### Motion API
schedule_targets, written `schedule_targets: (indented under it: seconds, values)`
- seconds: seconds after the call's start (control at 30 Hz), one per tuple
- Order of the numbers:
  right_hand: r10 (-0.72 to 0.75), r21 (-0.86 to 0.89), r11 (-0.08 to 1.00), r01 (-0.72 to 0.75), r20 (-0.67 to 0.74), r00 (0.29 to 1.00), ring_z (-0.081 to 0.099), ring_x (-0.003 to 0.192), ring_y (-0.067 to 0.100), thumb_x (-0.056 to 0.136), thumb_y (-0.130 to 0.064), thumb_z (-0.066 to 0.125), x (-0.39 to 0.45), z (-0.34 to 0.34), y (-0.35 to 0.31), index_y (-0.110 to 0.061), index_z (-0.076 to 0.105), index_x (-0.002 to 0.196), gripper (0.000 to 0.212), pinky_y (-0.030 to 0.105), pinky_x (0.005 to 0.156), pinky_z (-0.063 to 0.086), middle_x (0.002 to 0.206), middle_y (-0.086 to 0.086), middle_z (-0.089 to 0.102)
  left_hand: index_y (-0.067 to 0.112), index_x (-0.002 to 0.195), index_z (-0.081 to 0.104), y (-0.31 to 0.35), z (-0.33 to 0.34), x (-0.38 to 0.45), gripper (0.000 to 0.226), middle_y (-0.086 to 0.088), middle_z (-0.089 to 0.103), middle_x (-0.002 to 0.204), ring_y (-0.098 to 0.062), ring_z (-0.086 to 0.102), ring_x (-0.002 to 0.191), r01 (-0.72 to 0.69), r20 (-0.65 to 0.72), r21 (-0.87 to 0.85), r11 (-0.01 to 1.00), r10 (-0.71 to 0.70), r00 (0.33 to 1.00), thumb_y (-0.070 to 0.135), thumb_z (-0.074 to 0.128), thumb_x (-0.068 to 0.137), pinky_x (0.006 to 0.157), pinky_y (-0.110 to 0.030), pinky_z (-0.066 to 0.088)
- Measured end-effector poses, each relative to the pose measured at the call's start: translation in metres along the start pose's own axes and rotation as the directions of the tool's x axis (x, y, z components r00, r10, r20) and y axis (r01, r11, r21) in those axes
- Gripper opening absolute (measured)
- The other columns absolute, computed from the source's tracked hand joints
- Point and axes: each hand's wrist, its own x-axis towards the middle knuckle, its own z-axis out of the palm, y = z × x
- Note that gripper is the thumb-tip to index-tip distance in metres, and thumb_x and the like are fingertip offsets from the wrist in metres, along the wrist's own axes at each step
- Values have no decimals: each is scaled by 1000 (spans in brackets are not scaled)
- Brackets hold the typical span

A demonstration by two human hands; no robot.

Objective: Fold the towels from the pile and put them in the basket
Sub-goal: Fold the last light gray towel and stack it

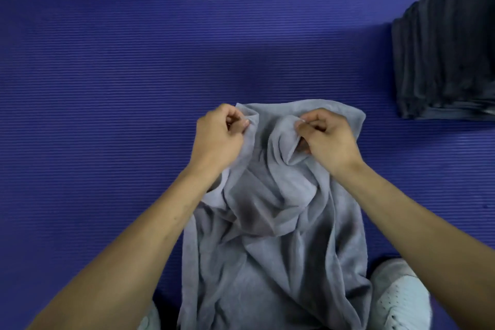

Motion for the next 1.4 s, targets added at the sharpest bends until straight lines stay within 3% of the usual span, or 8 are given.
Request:
schedule_targets:
  seconds: [0.13,0.27,0.47,0.7,1.03,1.17,1.23,1.4]
  values:
    - [-11,-130,991,-12,-176,984,67,63,4,91,-18,69,11,-47,20,-22,68,82,10,27,66,55,69,-8,71,19,80,60,20,46,-2,12,19,61,73,1,58,69,-12,118,-35,999,16,993,16,66,91,64,-4,38]
    - [49,-93,993,-79,-291,956,66,68,-2,89,-19,70,26,-77,33,-25,73,81,11,15,69,52,74,-13,71,25,80,59,27,72,-6,13,17,63,74,-4,63,74,-47,158,-27,999,50,986,20,65,91,73,-24,50]
    - [126,-35,988,-150,-381,916,60,71,-7,88,-15,71,39,-68,52,-17,77,88,7,-5,60,39,81,-12,69,18,86,62,27,81,-16,7,18,61,73,9,58,72,-38,107,-69,997,45,993,16,65,92,64,-4,39]
    - [159,-34,981,-192,-433,887,70,78,11,85,-17,72,50,-69,58,-18,75,81,5,28,82,58,81,-5,72,22,87,58,27,85,-20,8,19,59,75,4,56,71,-71,56,-11,997,72,996,19,63,93,65,0,35]
    - [148,-295,915,-277,-392,908,59,79,23,91,-21,61,59,-63,50,-10,54,95,14,31,66,46,93,7,61,20,89,58,24,86,-20,6,16,60,78,1,58,74,-100,42,-15,995,101,994,19,63,92,66,-2,37]
    - [177,-479,825,-299,-283,943,56,114,33,96,-22,55,62,-64,40,-3,52,122,33,37,85,50,141,19,43,21,89,55,25,85,-21,8,20,56,76,4,55,72,-118,39,6,993,118,992,20,62,93,65,-2,36]
    - [164,-534,797,-282,-259,952,53,120,34,97,-20,53,58,-64,37,0,45,132,41,39,92,48,147,21,35,21,88,55,27,84,-22,8,20,57,75,5,55,70,-105,43,-5,994,105,994,19,62,93,65,-2,36]
    - [67,-552,818,-159,-183,981,58,88,28,92,-15,56,37,-67,16,-3,53,105,18,32,66,43,103,14,57,19,91,64,35,69,-12,5,18,63,81,1,61,81,76,127,-36,996,-70,989,14,62,92,72,-11,40]
